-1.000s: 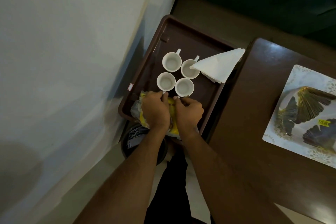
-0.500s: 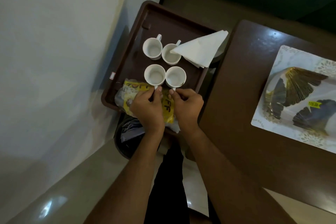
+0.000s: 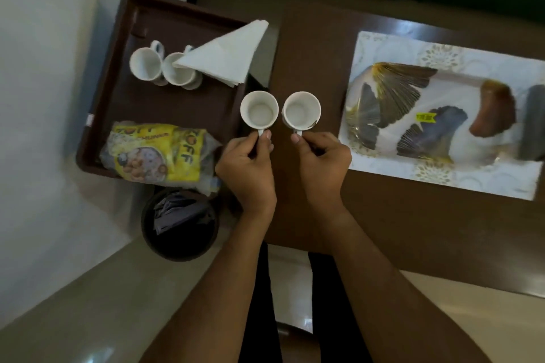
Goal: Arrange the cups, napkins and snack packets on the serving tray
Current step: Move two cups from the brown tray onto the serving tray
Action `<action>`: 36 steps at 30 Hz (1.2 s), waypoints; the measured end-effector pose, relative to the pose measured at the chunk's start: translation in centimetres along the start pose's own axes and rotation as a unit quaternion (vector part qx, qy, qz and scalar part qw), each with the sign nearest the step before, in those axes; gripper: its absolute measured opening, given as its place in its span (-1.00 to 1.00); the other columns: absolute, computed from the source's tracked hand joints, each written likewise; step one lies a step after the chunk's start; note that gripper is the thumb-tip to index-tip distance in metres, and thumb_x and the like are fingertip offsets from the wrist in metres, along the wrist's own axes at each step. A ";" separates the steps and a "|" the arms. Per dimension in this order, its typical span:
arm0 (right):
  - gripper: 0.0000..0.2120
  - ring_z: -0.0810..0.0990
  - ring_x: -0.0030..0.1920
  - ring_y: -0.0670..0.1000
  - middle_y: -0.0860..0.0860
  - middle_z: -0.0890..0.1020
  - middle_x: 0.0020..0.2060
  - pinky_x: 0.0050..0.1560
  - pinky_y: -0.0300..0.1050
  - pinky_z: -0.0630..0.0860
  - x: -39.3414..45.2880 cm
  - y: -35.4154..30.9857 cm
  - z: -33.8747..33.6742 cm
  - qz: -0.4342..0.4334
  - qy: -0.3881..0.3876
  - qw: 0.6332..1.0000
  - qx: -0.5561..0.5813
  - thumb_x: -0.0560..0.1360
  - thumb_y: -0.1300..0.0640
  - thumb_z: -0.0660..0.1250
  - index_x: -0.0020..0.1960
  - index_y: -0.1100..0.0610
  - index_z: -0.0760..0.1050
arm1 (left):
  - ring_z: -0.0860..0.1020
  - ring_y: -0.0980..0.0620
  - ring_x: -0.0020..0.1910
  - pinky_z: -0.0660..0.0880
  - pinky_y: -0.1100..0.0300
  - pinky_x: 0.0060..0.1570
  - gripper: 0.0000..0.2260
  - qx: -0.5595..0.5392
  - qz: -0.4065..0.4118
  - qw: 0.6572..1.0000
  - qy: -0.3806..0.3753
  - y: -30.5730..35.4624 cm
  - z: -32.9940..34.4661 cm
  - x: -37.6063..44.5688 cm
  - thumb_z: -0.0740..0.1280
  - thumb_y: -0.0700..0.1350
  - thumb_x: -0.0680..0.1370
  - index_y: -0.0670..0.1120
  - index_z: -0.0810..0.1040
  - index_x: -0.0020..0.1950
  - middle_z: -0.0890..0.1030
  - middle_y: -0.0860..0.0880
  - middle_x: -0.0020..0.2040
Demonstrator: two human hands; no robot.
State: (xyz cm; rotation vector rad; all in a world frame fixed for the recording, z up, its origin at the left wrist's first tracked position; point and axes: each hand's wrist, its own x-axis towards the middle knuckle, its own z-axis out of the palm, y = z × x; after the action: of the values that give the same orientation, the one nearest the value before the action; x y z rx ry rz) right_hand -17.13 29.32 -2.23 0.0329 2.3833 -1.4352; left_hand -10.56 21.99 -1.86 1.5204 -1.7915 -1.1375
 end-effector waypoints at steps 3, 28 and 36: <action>-0.88 0.63 -0.19 -0.03 0.11 0.71 -0.18 -0.16 -0.41 0.49 1.4 2.0 -4.3 0.009 0.029 1.000 -0.004 0.48 0.25 0.56 0.01 0.25 0.76 | 0.75 0.10 -0.22 0.66 0.34 -0.16 -0.88 0.000 0.009 0.999 -0.034 1.1 3.5 -3.7 0.50 -0.19 0.60 -0.23 0.78 0.05 0.73 -0.10 -0.13; -0.85 0.68 -0.15 0.14 0.21 0.70 -0.16 -0.16 -0.36 0.49 10.0 13.7 -23.0 0.020 0.142 0.990 -0.011 0.49 0.27 0.55 0.03 0.31 0.74 | 0.75 -0.05 -0.16 0.74 -0.12 -0.11 -0.86 -0.031 0.017 0.991 -0.131 1.5 22.0 -18.2 0.55 -0.19 0.56 -0.20 0.78 0.08 0.72 -0.10 -0.11; -0.82 0.68 -0.09 0.02 0.13 0.72 -0.09 -0.05 -0.27 0.59 10.4 13.8 -23.2 -0.001 0.133 0.990 -0.038 0.53 0.20 0.53 0.10 0.26 0.73 | 0.72 0.06 -0.17 0.72 0.03 -0.12 -0.89 -0.017 0.033 0.994 -0.098 1.5 22.4 -18.5 0.56 -0.15 0.55 -0.15 0.79 0.04 0.73 -0.07 -0.13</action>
State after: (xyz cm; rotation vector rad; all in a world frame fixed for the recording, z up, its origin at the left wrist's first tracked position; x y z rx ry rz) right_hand -30.76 54.31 -7.48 0.2175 2.6492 -1.4167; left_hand -25.43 45.76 -9.59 1.3596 -1.9246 -1.3176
